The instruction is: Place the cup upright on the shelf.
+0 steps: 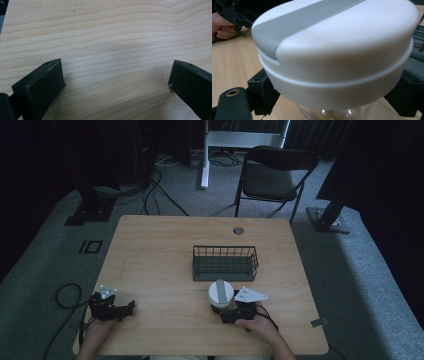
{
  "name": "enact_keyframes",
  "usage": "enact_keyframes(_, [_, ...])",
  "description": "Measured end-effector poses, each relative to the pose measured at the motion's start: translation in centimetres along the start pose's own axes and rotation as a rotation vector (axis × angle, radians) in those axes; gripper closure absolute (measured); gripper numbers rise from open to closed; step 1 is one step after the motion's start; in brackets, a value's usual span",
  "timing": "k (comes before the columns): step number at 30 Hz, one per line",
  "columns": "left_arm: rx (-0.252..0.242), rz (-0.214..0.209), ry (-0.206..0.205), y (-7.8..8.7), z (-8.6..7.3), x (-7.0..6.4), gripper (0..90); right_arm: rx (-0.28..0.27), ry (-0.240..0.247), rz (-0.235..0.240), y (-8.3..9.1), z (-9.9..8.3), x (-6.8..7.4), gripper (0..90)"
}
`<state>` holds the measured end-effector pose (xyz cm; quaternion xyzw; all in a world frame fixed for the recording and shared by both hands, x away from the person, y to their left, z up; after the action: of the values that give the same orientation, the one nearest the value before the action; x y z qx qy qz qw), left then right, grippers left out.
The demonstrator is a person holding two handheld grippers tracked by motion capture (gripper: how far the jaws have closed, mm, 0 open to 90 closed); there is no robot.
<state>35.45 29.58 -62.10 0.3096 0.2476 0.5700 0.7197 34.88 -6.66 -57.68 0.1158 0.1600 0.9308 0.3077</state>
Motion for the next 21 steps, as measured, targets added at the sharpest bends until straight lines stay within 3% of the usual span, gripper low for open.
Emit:
enact_keyframes(6, [0.0,0.0,0.0,0.0,0.0,0.0,0.2,0.003,-0.015,-0.015,-0.35,0.02,0.19,12.9])
enact_keyframes(16, [0.0,0.0,0.0,0.0,0.0,0.0,0.2,0.002,0.054,-0.064,-0.51,0.41,0.68,18.0])
enact_keyframes(21, [0.0,0.0,0.0,0.0,0.0,0.0,0.1,0.001,0.06,-0.066,-0.46,0.41,0.68,18.1])
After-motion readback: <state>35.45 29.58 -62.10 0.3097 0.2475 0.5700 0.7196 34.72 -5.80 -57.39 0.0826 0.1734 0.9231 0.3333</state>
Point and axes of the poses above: each handheld gripper's, and its own axes: y roughly backward along the jaws, z roughly out of its top, x roughly to its left, the point moved 10 cm from there along -y, roughly forward along the jaws, and after that the axes turned 1 degree about -z, right-handed, at the moved point
